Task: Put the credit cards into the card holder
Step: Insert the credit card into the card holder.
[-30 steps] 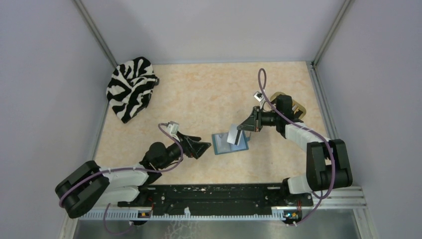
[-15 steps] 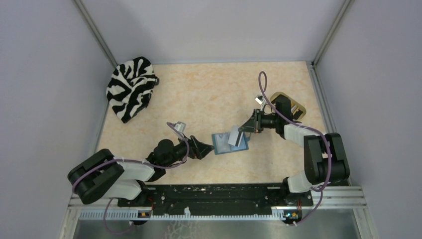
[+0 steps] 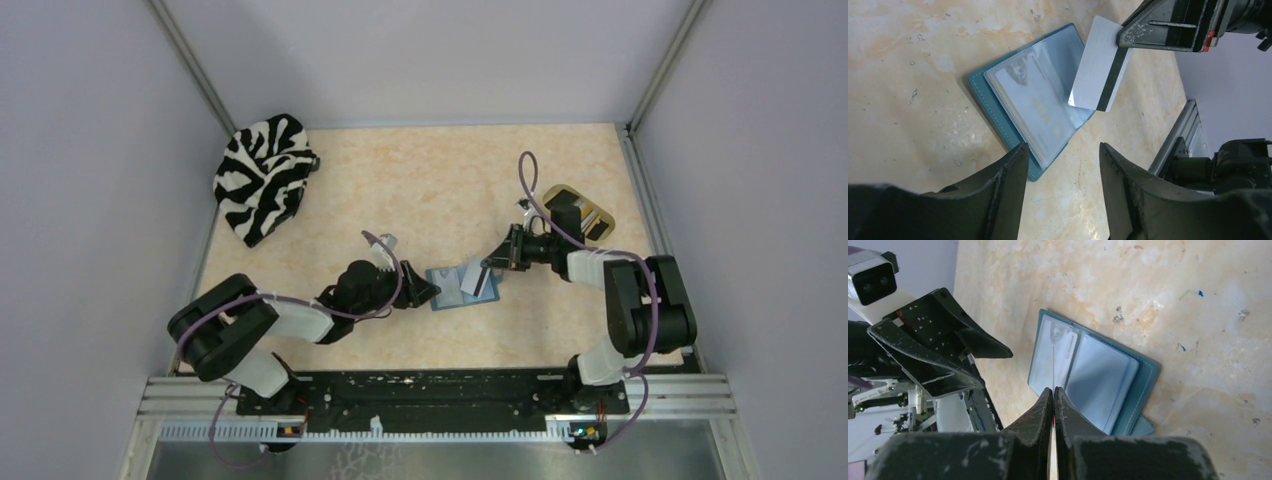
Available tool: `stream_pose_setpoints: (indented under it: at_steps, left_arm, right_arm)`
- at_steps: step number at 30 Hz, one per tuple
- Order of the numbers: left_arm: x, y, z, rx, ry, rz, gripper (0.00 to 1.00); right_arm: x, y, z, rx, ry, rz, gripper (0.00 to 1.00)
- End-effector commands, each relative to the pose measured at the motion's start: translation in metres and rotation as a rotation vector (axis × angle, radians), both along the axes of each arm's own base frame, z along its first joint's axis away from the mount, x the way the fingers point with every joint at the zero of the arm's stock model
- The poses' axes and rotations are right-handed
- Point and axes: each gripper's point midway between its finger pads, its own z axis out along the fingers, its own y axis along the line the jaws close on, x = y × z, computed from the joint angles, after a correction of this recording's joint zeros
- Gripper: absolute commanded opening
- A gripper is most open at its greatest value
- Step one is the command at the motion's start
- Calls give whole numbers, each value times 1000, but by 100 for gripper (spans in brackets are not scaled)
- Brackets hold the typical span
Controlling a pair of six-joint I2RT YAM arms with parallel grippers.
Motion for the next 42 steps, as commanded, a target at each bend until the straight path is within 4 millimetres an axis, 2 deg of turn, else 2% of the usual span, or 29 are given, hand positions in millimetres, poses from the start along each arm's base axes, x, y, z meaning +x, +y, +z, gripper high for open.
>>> stream_pose_setpoints:
  at_steps: [1,5,20,27,42]
  left_arm:
    - [3,-2,-20,93,60,-4,55]
    - [8,-1,-28,152,75,10,50]
    - [12,3,-67,311,142,1,49]
    - [17,5,-72,358,144,12,47]
    - [22,0,-75,396,132,-11,46]
  right_arm:
    - [11,-4,-6,-15,-5,-23,0]
    - [11,-4,-12,-20,24,-21,0]
    - [9,4,-22,5,70,29,0]
    - [7,12,-27,-7,91,63,0]
    - [-2,20,-51,-97,224,106,0]
